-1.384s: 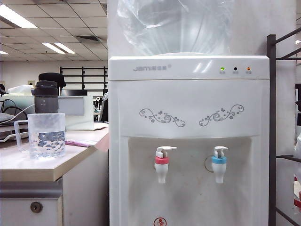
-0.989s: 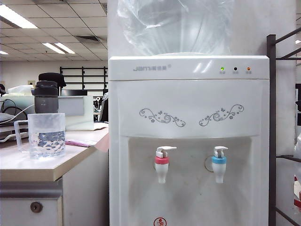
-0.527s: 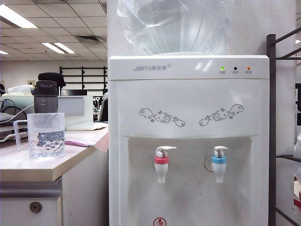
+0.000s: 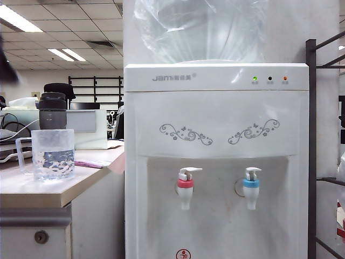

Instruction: Pick up the plastic mug from the left desk, go to the hot water outlet of the water dispenser, press the vertical switch to get some water, then put the mug back on the desk.

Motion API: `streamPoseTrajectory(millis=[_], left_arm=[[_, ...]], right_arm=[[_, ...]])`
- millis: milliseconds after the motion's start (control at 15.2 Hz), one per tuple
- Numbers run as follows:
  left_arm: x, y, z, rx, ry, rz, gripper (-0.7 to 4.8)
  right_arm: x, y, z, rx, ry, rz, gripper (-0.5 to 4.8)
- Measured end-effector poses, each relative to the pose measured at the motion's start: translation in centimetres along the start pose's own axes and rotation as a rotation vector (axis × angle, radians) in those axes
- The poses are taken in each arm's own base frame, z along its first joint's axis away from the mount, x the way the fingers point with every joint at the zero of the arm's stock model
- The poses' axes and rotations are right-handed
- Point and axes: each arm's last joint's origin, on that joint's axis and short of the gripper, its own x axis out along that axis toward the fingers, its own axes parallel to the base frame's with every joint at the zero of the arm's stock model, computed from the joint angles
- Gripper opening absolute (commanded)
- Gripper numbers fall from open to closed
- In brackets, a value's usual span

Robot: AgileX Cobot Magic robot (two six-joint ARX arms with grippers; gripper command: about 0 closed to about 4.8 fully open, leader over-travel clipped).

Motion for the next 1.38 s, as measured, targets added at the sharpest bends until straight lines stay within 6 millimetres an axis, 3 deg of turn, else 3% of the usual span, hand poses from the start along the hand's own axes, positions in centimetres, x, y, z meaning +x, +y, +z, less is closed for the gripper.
streamPoseTrajectory(millis=[264, 461, 593, 857, 989, 1054, 1120, 1186, 1318, 1384], left_arm=[[3.0, 0.8, -1.7, 0.022, 0.009, 0.071, 4.79], [6.0, 1.6, -5.1, 0.181, 0.082, 0.096, 4.79], [6.8, 2.2, -6.5, 0.196, 0.110, 0.187, 4.79], [8.1, 2.5, -7.6, 0.145, 0.048, 0.222, 4.79], [11.3, 3.0, -7.0, 0.125, -0.010, 0.224, 4.79], [12.5, 3.3, -8.1, 0.121, 0.023, 0.225, 4.79], [13.0, 3.5, -9.3, 0.095, 0.029, 0.225, 4.79], [13.3, 3.5, -9.0, 0.090, -0.078, 0.221, 4.79], [13.4, 3.5, -8.8, 0.089, -0.092, 0.220, 4.79], [13.4, 3.5, -8.8, 0.068, -0.093, 0.219, 3.93]], right_arm=[[2.2, 0.0, -0.6, 0.049, 0.039, 0.090, 3.91], [6.7, 0.5, -2.2, 0.013, 0.090, 0.130, 3.91], [7.9, 0.4, -3.0, 0.019, 0.115, 0.131, 3.91], [8.5, 0.2, -3.5, 0.024, 0.136, 0.131, 3.91], [8.5, 0.2, -3.4, -0.005, 0.131, 0.133, 3.91], [8.5, 0.2, -3.5, -0.006, 0.131, 0.133, 3.91], [8.5, 0.2, -3.5, -0.024, 0.130, 0.134, 3.91], [8.5, 0.2, -3.7, -0.020, 0.157, 0.135, 3.91], [8.5, 0.2, -3.7, -0.020, 0.159, 0.135, 3.91], [8.5, 0.2, -3.7, -0.020, 0.159, 0.135, 3.91]])
